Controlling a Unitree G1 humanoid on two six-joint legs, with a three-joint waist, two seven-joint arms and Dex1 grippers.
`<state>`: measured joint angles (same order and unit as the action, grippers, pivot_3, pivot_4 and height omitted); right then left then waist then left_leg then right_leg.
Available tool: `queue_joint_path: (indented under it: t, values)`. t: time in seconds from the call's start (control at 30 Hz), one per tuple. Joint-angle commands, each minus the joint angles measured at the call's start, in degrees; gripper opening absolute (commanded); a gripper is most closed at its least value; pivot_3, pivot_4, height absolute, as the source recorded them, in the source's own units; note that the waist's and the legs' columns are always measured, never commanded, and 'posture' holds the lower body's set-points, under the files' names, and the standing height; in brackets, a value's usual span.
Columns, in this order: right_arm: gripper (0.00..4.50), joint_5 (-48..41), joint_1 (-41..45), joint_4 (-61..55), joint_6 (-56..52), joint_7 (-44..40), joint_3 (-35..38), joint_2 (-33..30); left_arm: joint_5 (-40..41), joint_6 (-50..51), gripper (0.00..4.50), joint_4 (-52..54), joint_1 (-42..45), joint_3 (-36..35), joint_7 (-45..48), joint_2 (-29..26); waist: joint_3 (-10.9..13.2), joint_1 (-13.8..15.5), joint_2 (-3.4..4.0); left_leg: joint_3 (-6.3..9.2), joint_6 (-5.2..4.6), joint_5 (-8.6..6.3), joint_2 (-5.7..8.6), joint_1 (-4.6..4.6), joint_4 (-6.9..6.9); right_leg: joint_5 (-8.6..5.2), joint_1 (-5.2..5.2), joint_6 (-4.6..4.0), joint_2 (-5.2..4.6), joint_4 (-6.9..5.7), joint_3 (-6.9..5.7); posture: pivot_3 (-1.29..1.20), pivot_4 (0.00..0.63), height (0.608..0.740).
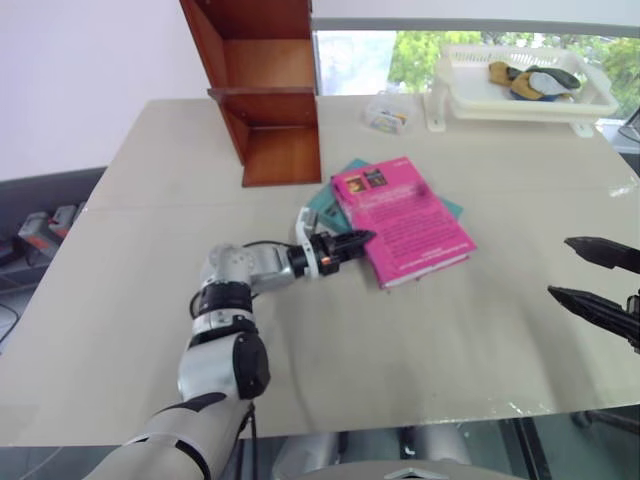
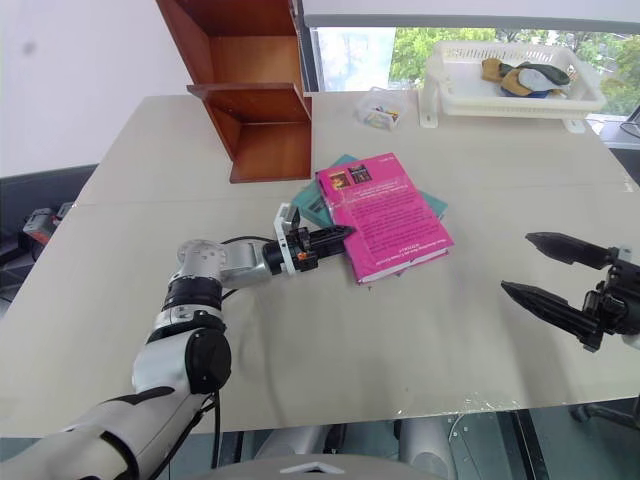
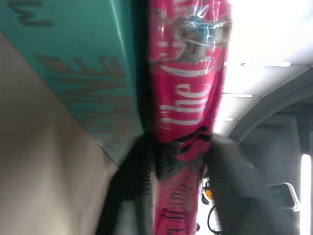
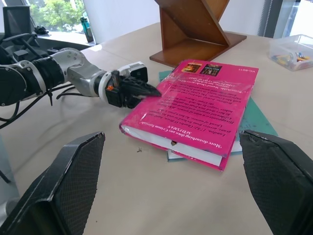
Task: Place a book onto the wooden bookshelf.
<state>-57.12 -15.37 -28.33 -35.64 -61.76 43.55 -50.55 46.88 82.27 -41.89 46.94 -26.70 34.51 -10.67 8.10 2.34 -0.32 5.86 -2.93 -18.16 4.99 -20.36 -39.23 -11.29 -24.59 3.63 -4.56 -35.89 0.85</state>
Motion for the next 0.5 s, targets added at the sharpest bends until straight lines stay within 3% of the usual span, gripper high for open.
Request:
queue_joint_path:
  t: [0.03, 0.33, 0.5]
  values:
    - [4.5, -1.1, 0.0, -1.4, 0.6, 0.4, 2.1, 0.3, 1.2, 3.0, 0.09, 0.0, -1.0, 0.2, 1.6, -0.6, 0.0, -0.1, 0.0, 0.0, 0.0, 0.0, 0.0, 0.0, 0.0, 0.0, -0.01, 0.0, 0.0, 0.0, 0.0, 0.0, 0.15, 0.74]
    - [4.5, -3.6, 2.0, -1.3, 0.2, 0.5, 1.1, -0.1, 5.4, 10.2, 0.08, 7.9, -3.3, -1.9, 1.7, -2.3, 0.0, -0.3, -0.01, 0.0, 0.0, 0.0, -0.01, -0.03, 0.01, 0.0, -0.06, 0.0, 0.01, 0.01, 0.01, 0.0, 0.15, 0.74]
    - [4.5, -4.3, 3.1, -0.1, -0.3, 0.1, 1.1, -0.5, 6.9, 9.6, 0.08, 19.7, -3.9, 0.5, 2.8, -4.8, 0.1, -0.8, -0.07, 0.0, 0.0, 0.0, -0.04, -0.18, 0.01, 0.0, -0.21, -0.01, 0.01, 0.01, 0.09, 0.0, 0.15, 0.74]
